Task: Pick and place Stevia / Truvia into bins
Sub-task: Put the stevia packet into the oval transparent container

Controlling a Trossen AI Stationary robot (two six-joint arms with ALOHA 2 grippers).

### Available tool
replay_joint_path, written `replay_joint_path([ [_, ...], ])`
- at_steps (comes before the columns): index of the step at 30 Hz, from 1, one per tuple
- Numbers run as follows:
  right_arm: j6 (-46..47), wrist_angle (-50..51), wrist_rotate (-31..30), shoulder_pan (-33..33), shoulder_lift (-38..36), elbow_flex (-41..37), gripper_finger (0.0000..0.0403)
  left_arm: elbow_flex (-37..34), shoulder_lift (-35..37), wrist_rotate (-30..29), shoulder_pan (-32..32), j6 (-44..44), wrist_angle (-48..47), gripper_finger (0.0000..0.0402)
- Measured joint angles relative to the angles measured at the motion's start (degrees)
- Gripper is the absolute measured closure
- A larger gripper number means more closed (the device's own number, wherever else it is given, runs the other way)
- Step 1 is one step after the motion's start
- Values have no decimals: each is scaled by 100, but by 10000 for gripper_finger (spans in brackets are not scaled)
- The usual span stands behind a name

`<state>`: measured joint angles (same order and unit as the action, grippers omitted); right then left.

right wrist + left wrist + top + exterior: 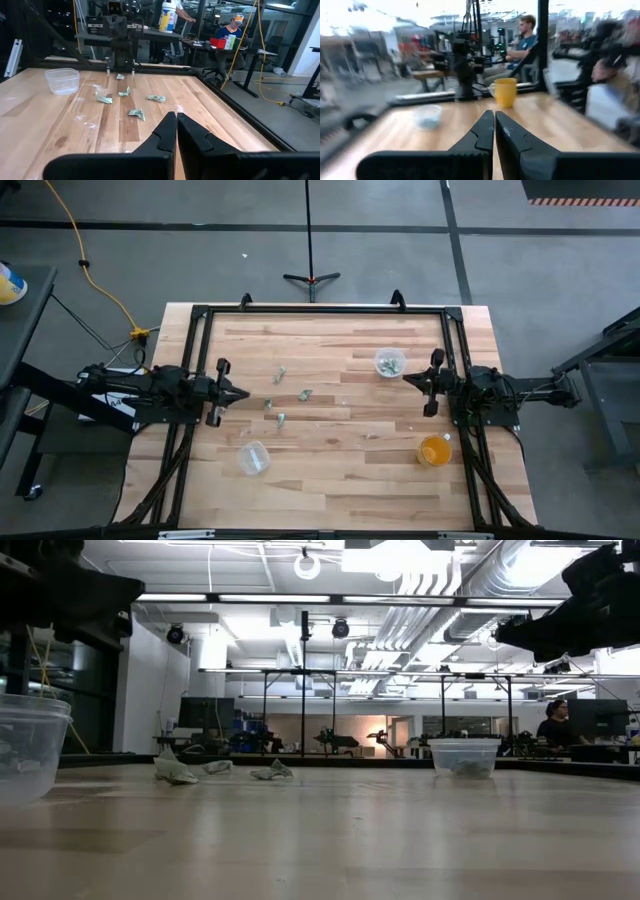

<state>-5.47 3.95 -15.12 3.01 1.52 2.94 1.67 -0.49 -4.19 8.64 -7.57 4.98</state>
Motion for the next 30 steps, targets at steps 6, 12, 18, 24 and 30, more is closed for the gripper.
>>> replay_joint_path([
  [6,-54,2,3,0,0,0,401,6,0,-1312,0,-396,444,348],
  [12,-114,4,3,0,0,0,402,0,-112,-1261,0,-197,713,343],
  [18,-116,7,3,0,2,0,400,2,-702,-1661,0,1347,1161,233],
  [24,-193,7,8,0,2,0,401,39,-1723,-1913,-2,2261,1113,100],
  [30,-220,7,23,0,2,-2,399,721,-2855,-1993,-2,3950,193,71],
])
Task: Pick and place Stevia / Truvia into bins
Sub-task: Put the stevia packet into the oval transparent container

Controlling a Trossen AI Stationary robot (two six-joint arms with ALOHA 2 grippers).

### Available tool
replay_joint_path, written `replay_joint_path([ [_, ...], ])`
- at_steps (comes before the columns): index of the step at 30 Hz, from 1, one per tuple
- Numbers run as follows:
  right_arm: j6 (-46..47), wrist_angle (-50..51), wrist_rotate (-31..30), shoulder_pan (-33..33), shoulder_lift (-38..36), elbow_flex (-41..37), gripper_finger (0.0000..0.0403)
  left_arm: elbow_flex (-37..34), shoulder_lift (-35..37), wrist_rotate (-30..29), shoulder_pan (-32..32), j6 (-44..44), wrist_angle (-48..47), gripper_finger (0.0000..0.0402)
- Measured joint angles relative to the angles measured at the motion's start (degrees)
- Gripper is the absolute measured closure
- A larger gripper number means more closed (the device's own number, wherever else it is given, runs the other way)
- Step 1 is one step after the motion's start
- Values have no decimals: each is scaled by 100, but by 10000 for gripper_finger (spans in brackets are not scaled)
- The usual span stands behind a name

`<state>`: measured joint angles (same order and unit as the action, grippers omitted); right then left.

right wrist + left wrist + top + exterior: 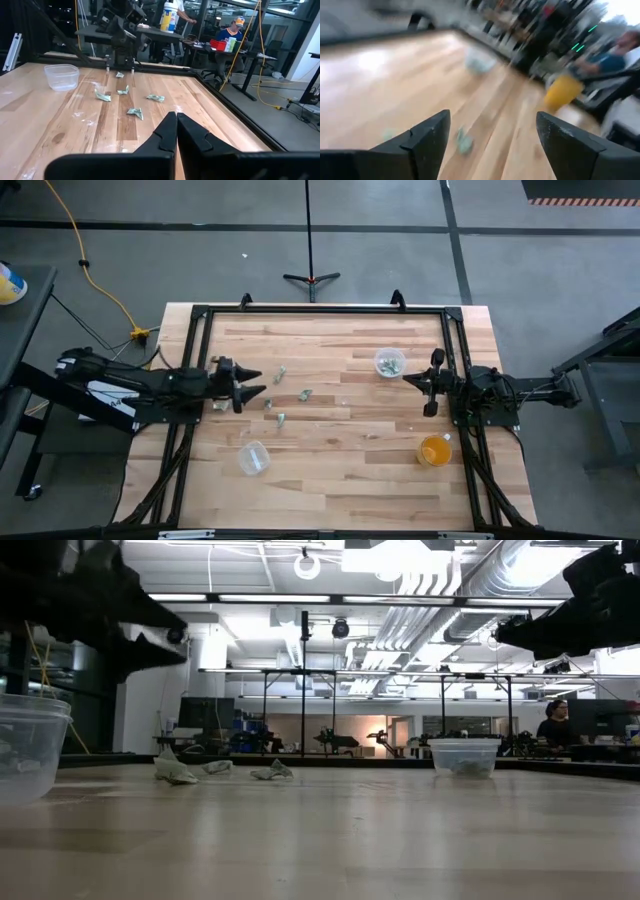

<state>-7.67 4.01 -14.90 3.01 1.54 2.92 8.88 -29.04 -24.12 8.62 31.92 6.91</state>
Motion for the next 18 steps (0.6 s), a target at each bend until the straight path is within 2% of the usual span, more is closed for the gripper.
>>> replay_joint_path([
  [5,-32,0,2,0,0,0,402,846,-1035,8,0,797,-1807,90],
  [8,-33,0,2,0,1,0,399,1465,-1554,330,0,1176,-3073,106],
  [12,-32,0,4,0,2,0,396,2241,-2087,832,0,2331,-4867,125],
  [15,-33,0,4,0,3,0,398,2554,-2375,1150,0,3031,-5917,137],
  [18,-34,0,4,0,7,0,402,2608,-2504,1370,0,3808,-6389,147],
])
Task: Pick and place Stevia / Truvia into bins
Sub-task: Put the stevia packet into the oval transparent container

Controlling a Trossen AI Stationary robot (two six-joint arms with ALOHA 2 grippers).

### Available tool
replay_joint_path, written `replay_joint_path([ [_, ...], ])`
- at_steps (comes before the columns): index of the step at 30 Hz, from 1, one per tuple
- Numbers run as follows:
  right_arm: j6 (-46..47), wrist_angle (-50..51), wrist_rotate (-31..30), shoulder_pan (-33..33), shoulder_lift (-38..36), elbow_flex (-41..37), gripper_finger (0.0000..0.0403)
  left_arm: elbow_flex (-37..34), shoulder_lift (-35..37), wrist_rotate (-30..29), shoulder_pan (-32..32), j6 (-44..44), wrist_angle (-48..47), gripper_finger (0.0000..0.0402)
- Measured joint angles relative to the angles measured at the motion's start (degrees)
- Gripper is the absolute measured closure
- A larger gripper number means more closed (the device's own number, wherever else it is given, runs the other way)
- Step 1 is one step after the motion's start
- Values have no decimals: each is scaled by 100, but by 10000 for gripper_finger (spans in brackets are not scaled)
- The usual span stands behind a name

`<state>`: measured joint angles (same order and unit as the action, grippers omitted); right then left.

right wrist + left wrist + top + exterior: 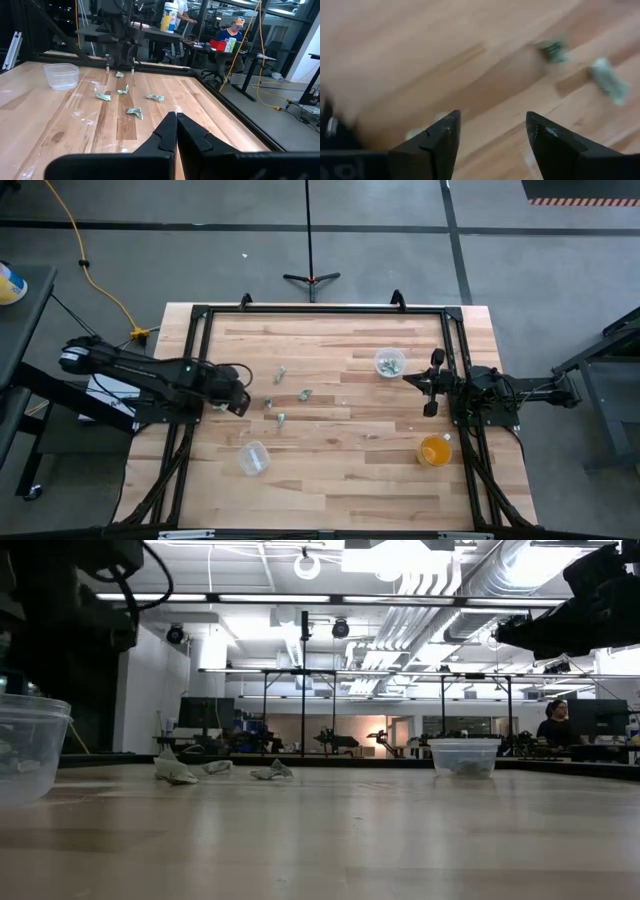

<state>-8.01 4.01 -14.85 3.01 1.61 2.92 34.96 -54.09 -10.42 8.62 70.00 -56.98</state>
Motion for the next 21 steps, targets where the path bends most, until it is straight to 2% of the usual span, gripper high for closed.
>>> replay_joint_path([
  [3,-2,0,0,-2,0,-2,401,-5,-126,267,0,677,-309,154],
  [21,-108,0,2,0,0,-2,396,-42,-1471,508,0,2082,-360,158],
])
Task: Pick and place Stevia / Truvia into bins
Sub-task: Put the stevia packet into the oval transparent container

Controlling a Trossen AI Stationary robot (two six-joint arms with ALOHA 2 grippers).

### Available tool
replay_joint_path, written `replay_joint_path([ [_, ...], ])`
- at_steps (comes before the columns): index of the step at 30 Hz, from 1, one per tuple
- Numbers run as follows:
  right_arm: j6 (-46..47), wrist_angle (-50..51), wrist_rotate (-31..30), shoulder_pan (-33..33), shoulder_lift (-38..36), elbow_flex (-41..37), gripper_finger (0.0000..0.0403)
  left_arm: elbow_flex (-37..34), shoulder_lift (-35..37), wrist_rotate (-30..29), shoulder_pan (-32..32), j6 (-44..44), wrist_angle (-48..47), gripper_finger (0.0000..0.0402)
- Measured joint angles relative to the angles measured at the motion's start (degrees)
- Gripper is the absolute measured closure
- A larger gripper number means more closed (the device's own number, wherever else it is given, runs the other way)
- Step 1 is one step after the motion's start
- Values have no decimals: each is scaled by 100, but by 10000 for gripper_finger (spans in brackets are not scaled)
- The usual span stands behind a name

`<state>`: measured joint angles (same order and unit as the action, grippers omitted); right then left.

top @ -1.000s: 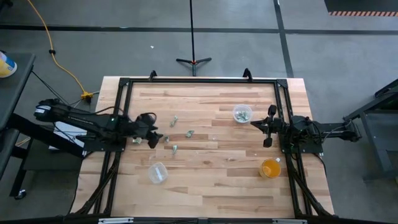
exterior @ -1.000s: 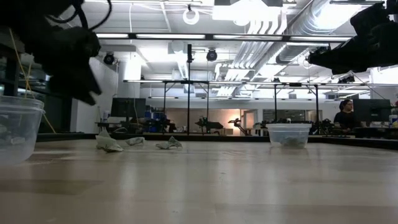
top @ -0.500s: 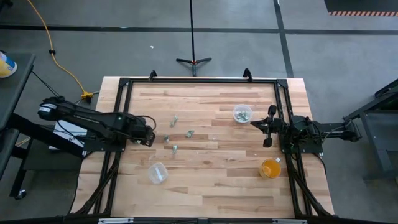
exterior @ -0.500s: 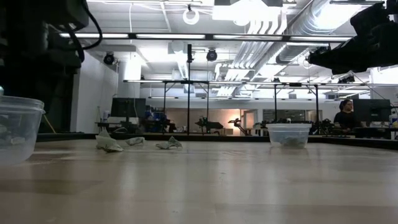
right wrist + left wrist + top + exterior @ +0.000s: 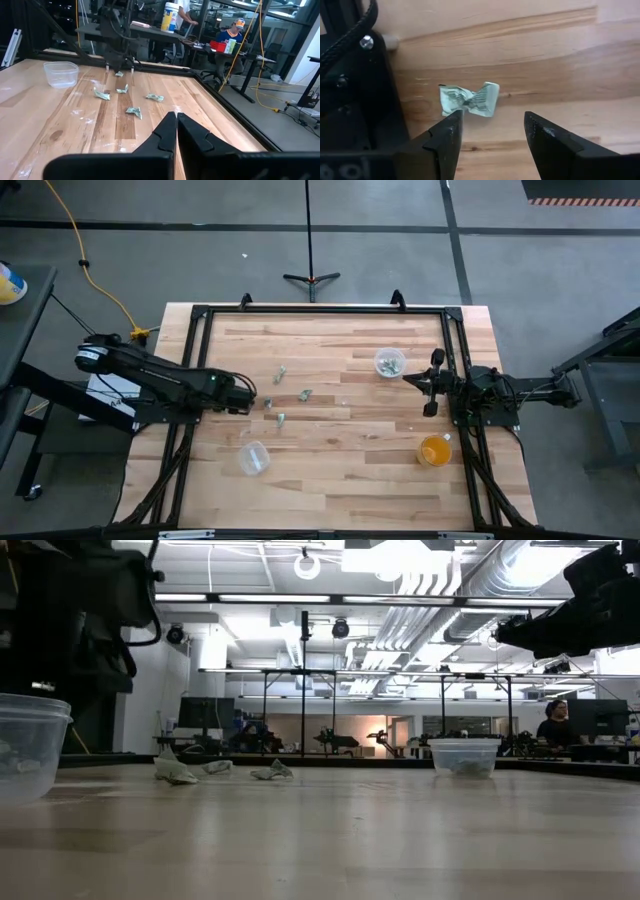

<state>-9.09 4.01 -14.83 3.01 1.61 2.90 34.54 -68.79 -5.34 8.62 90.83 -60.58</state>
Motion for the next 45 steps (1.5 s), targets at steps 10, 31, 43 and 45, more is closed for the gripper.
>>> replay_joint_path([
  [10,-2,2,0,0,0,0,395,0,-629,-267,-4,564,59,158],
  [31,-148,2,23,-2,-2,-2,399,-194,-1039,18,-4,504,539,242],
  [43,-148,0,23,-2,-1,-2,397,487,-1049,-629,2,-1014,-103,378],
  [45,-148,0,23,-2,-2,-2,396,753,-1047,-777,10,-1250,-183,378],
])
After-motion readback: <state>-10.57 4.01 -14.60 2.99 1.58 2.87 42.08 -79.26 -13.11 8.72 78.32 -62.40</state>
